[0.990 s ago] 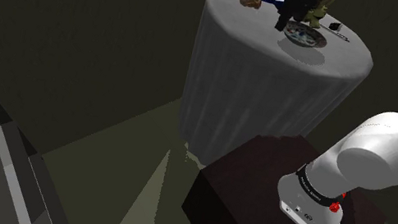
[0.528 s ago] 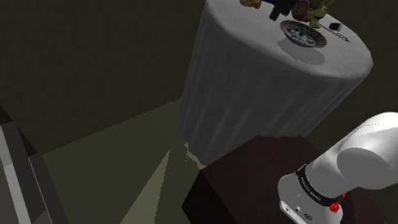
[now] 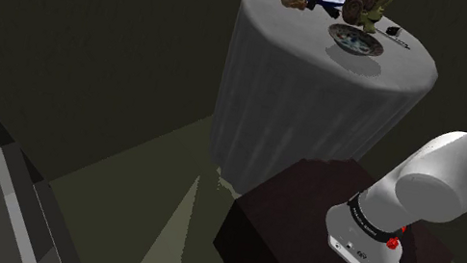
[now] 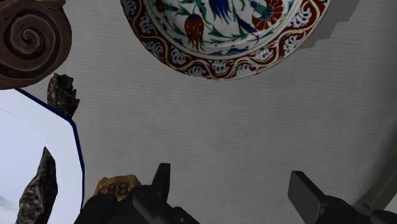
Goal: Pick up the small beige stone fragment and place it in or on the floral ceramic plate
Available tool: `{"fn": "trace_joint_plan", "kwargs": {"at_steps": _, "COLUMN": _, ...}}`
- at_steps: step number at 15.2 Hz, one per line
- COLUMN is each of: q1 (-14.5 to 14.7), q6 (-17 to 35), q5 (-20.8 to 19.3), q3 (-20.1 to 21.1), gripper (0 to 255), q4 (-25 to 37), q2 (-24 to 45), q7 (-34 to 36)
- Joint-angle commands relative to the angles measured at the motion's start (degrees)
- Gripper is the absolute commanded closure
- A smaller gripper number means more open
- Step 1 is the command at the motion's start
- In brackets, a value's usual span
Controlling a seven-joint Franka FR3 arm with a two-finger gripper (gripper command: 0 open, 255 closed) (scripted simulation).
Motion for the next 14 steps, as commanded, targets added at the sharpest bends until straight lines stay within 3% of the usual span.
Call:
{"fn": "trace_joint_plan", "kwargs": {"at_steps": 1, "q1": -0.06, "q6": 0.27, "q5": 0.89, "q3": -1.07, "gripper": 0, "q4": 4.61, "q2": 4.72, "q7": -3.62}}
{"fn": "trace_joint_plan", "kwargs": {"at_steps": 9, "q1": -2.35, "q6": -2.44, "q5": 6.03, "q3": -2.92, "gripper": 0, "q4": 26.49, "q2": 23.93, "q7": -16.44}}
{"fn": "trace_joint_plan", "kwargs": {"at_steps": 14, "q1": -2.49, "q6": 1.24, "q5": 6.11, "q3": -2.85, "gripper": 0, "q4": 23.2, "q2": 24.32, "q7": -16.49}}
